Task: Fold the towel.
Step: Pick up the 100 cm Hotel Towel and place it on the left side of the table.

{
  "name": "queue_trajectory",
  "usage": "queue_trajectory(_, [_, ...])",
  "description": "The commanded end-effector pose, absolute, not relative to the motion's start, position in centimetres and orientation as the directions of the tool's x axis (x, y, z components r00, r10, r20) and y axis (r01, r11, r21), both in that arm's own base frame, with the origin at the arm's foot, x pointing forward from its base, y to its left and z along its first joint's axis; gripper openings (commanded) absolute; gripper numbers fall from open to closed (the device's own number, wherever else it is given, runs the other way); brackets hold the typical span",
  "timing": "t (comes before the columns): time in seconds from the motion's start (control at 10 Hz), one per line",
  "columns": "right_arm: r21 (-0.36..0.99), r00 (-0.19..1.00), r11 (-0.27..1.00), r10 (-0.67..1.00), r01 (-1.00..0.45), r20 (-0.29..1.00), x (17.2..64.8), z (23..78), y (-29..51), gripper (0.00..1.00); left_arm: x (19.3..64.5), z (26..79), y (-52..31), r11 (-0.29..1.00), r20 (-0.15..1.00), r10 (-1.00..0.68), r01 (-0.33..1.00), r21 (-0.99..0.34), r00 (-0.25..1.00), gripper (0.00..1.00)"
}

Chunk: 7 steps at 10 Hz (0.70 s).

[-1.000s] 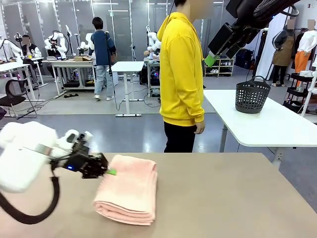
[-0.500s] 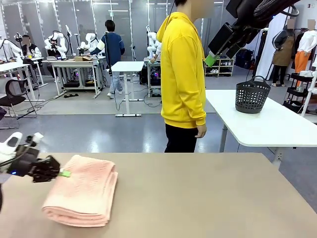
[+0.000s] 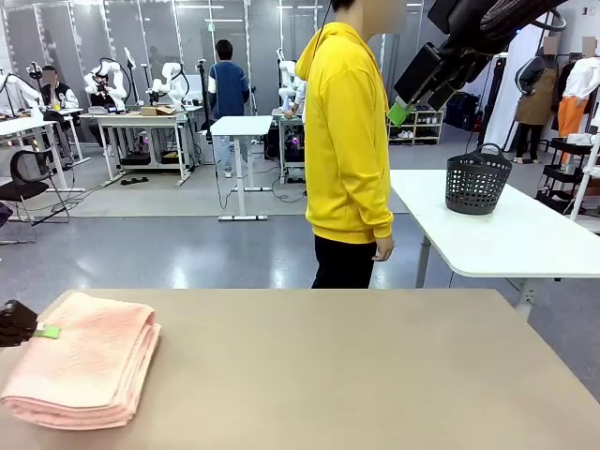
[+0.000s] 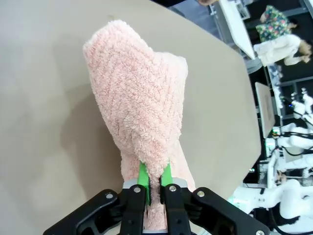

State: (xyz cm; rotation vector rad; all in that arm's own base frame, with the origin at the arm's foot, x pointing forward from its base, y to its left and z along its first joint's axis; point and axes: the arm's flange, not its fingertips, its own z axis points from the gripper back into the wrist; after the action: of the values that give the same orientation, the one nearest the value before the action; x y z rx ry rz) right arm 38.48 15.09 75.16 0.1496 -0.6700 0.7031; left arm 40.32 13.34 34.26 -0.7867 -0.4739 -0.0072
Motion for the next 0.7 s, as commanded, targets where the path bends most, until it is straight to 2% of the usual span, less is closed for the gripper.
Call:
queue_trajectory(0.0, [-0.091, 0.574, 0.767, 0.548, -0.635, 0.609, 38.4, 75.1, 15.1, 1.00, 41.4, 34.0, 15.1, 0.737, 0.428, 0.133, 0.199, -0.646, 0.894, 0.11])
queue_trajectory(0.2, [-0.091, 0.574, 0.767, 0.548, -0.635, 0.609, 38.4, 75.1, 15.1, 1.00, 42.5, 32.9, 16.4, 0.781, 0.434, 0.128, 0.179, -0.598, 0.892, 0.11])
queue_trajectory(0.3, [-0.091, 0.574, 0.767, 0.548, -0.635, 0.609, 38.4, 75.1, 15.1, 1.00, 42.7, 32.6, 16.6, 0.791, 0.427, 0.133, 0.164, -0.590, 0.895, 0.35])
queue_trajectory(0.4, [-0.091, 0.574, 0.767, 0.548, -0.635, 0.609, 38.4, 75.1, 15.1, 1.00, 42.5, 32.8, 16.5, 0.794, 0.431, 0.118, 0.176, -0.583, 0.895, 0.43])
queue_trajectory(0.5, [-0.091, 0.574, 0.767, 0.548, -0.635, 0.609, 38.4, 75.1, 15.1, 1.00, 42.2, 33.2, 16.6, 0.806, 0.431, 0.116, 0.169, -0.567, 0.895, 0.66])
queue_trajectory(0.6, [-0.091, 0.574, 0.767, 0.548, -0.635, 0.609, 38.4, 75.1, 15.1, 1.00, 41.9, 33.6, 16.5, 0.818, 0.430, 0.111, 0.163, -0.552, 0.896, 0.74])
